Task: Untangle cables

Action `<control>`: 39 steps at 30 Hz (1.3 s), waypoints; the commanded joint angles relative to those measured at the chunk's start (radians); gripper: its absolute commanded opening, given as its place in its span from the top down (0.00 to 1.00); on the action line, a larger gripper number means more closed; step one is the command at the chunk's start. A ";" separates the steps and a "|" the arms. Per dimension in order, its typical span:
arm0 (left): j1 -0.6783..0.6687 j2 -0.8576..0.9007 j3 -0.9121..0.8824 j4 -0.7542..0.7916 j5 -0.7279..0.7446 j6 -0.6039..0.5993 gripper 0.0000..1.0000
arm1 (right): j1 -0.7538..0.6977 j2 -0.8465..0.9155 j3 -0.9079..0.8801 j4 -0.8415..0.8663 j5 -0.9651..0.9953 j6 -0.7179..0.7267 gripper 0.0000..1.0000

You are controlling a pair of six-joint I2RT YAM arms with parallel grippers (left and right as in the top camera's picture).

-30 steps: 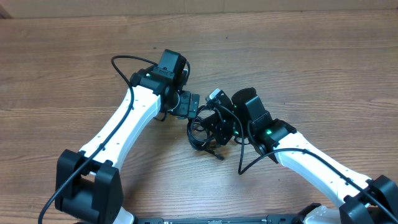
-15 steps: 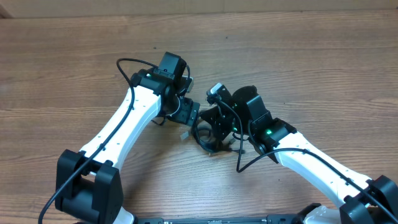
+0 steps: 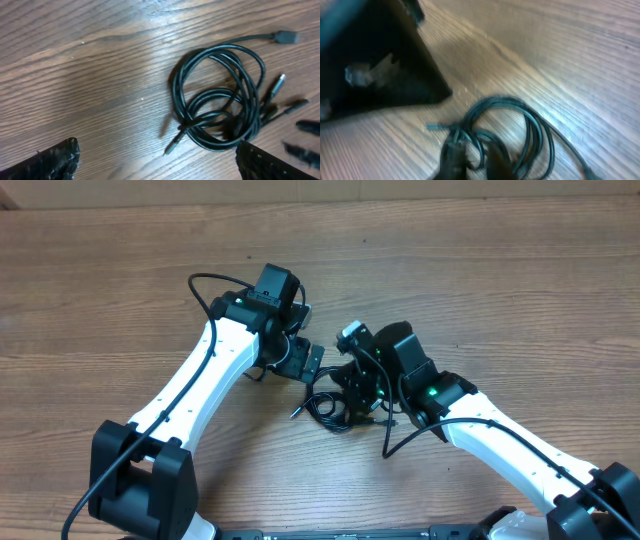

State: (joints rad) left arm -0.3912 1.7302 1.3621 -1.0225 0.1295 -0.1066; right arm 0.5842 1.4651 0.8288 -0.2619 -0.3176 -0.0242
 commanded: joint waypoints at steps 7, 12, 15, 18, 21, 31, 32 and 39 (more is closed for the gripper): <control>-0.004 0.003 0.014 0.057 -0.062 -0.147 0.00 | 0.004 0.049 0.023 -0.029 -0.024 -0.090 0.66; -0.004 0.003 0.014 0.070 -0.063 -0.156 0.00 | 0.004 0.119 0.022 -0.013 -0.036 -0.089 0.70; -0.004 0.003 0.014 0.079 -0.063 -0.156 0.00 | 0.004 0.163 0.022 0.021 -0.103 -0.089 0.76; -0.004 0.003 0.014 0.082 -0.062 -0.156 0.01 | 0.004 0.200 0.022 0.039 -0.122 -0.088 0.81; -0.004 0.003 0.014 0.081 -0.063 -0.156 0.00 | 0.004 0.226 0.022 0.048 -0.133 -0.081 0.82; -0.004 0.003 0.014 0.082 -0.063 -0.156 0.01 | 0.005 0.278 0.022 0.061 -0.134 -0.076 0.84; -0.004 0.003 0.014 0.082 -0.063 -0.156 0.00 | 0.005 0.281 0.022 0.065 -0.134 -0.074 0.84; -0.004 0.003 0.014 0.082 -0.063 -0.156 0.01 | 0.005 0.288 0.022 0.082 -0.175 -0.070 0.84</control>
State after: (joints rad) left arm -0.3912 1.7302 1.3621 -0.9428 0.0742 -0.2451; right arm 0.5842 1.7367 0.8299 -0.1917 -0.4572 -0.0990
